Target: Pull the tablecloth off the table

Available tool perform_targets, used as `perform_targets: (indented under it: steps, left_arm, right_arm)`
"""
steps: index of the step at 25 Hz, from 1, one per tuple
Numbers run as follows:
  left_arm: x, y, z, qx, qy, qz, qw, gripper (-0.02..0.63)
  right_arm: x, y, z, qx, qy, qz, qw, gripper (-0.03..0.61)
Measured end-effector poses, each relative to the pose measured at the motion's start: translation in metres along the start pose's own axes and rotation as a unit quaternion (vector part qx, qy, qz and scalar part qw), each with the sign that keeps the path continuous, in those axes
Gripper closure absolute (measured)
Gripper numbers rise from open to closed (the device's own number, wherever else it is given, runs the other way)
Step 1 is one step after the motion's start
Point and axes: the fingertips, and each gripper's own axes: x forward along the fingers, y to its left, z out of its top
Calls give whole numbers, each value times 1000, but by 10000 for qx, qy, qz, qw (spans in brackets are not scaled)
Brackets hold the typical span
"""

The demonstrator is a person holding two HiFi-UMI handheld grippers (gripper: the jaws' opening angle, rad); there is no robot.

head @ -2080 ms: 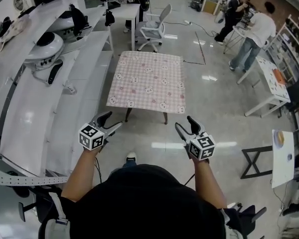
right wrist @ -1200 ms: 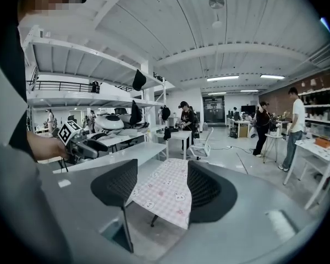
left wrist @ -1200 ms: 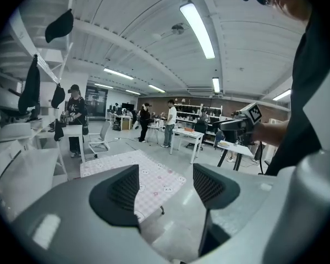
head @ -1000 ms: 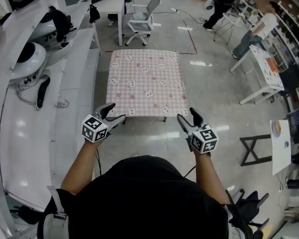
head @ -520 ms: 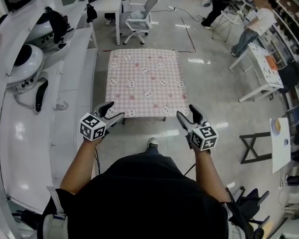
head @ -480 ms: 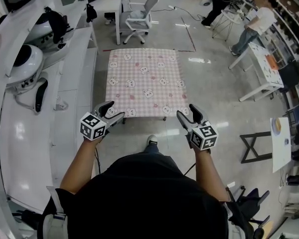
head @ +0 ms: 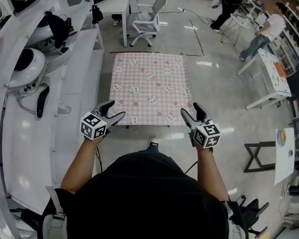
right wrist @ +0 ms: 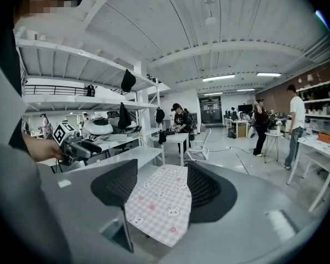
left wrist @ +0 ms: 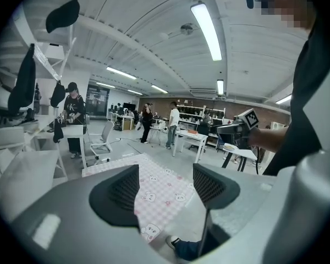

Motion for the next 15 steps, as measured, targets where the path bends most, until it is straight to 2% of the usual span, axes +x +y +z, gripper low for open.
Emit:
perform_targets:
  steps: [8, 15]
  left_arm:
    - [34, 27, 13, -79, 58, 87, 9999, 319]
    - [60, 37, 5, -226, 196, 65, 9995, 319]
  right_arm:
    - [35, -32, 7, 19, 98, 85, 9999, 262]
    - [54, -55, -9, 85, 350, 119, 9993, 262]
